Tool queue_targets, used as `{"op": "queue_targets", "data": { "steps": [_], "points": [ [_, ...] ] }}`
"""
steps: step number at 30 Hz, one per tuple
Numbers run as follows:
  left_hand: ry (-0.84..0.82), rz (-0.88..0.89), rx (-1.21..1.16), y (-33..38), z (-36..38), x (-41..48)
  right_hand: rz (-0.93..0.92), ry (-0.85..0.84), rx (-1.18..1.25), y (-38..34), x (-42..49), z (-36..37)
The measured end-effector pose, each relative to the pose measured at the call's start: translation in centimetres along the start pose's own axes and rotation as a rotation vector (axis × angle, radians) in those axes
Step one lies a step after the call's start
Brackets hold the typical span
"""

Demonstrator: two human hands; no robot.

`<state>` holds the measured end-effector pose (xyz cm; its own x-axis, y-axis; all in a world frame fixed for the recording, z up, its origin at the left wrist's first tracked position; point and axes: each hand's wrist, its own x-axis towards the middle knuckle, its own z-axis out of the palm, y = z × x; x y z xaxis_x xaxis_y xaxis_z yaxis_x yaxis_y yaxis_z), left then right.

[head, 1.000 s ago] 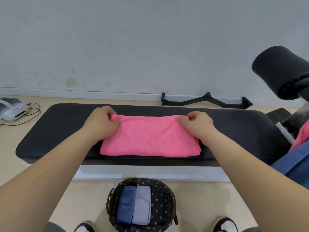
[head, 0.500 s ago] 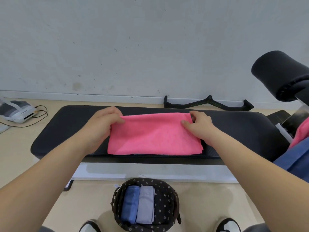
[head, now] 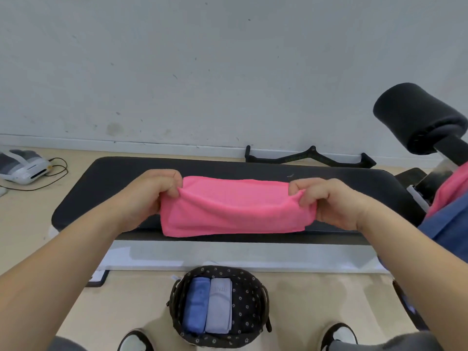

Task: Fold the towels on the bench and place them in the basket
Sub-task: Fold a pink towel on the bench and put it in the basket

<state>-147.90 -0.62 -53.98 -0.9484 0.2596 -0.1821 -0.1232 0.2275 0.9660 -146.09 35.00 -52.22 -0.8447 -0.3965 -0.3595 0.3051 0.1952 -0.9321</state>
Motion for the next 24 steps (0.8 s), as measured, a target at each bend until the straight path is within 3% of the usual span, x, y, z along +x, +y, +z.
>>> {"op": "queue_targets", "data": {
  "steps": [3, 7, 11, 15, 19, 24],
  "points": [
    [-0.129, -0.095, 0.086, -0.2, 0.5, -0.5, 0.181, -0.177, -0.091, 1.3, -1.4, 0.4],
    [-0.164, -0.125, 0.166, -0.7, 1.0, -0.5, 0.235, -0.169, -0.113, 2.5, -1.0, 0.4],
    [-0.081, -0.075, 0.202, -0.8, 1.3, -0.2, 0.12, 0.025, -0.194, 2.4, 0.1, 0.3],
    [0.044, -0.06, 0.179, -1.2, 1.1, 1.0, 0.027, 0.336, -0.299, 2.5, 1.3, 0.2],
    [0.199, -0.068, 0.179, -2.3, 0.7, 3.5, 0.056, 0.552, -0.233, 3.3, 3.0, -0.4],
    [0.329, -0.05, 0.39, -3.3, 1.3, 6.4, 0.125, 0.679, -0.27, 3.9, 5.1, -1.2]
  ]
}}
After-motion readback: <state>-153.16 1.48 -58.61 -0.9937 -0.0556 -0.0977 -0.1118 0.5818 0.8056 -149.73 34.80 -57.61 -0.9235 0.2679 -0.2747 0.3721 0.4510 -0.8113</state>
